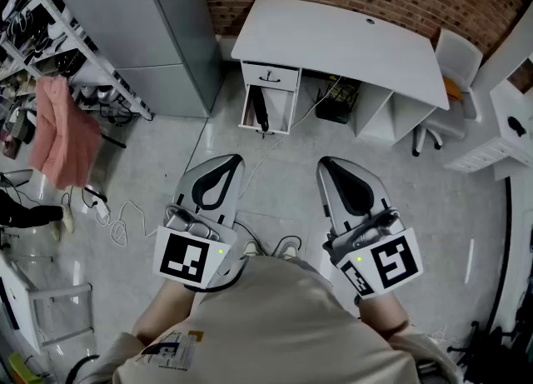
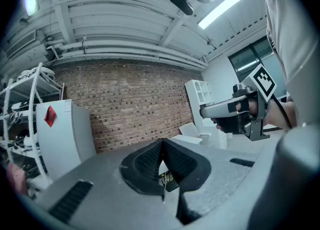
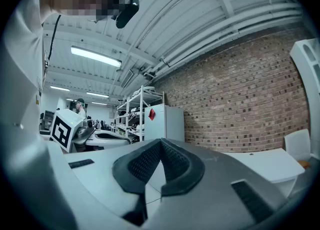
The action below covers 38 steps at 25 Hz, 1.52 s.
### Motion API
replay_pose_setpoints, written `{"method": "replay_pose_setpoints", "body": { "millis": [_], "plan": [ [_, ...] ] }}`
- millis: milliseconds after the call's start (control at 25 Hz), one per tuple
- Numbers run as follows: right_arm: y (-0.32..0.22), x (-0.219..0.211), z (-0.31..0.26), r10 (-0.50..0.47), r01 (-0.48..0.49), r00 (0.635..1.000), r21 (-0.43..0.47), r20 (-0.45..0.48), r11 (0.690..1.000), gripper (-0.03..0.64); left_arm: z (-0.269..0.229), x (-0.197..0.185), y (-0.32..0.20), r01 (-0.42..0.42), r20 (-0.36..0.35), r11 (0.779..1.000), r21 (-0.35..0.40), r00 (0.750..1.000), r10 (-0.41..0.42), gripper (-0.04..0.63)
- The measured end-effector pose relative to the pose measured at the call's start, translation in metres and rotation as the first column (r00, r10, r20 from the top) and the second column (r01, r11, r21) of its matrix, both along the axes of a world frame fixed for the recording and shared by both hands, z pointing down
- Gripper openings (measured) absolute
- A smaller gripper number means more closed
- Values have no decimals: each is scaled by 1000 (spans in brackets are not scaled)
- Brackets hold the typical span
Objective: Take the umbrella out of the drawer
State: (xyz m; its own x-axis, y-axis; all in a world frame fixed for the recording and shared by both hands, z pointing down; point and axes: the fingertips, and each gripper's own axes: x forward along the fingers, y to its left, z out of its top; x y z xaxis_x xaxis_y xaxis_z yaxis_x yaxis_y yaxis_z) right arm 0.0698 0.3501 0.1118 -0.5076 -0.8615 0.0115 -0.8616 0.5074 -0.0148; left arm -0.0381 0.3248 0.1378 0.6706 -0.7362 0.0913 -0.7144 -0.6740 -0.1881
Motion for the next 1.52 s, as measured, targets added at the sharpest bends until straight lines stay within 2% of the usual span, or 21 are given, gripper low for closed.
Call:
{"method": "replay_pose_setpoints", "body": {
  "millis": [120,400,920,1160,1520],
  "plan": [
    [1,1,-2,-3,3,1000,11,9,1000,8,-1,4,1,-8,-1,1000,-1,1000,8,8],
    [4,2,5,-17,18,999,17,-34,1000,8,4,18,6,-26,3,999,-19,1000,26,8],
    [14,31,23,-101,101,995,-7,-21,995,8,14,69,18,-24,18,999,-41,1000,25,8],
    [20,46,27,-119,120,992,16,-39,993,8,17,89,27,-24,19,999,-31,999,25,8],
    [11,58,32,-137,137,989,4,-47,990,8,19,102,22,-15,25,999,-34,1000,16,8]
  ]
}}
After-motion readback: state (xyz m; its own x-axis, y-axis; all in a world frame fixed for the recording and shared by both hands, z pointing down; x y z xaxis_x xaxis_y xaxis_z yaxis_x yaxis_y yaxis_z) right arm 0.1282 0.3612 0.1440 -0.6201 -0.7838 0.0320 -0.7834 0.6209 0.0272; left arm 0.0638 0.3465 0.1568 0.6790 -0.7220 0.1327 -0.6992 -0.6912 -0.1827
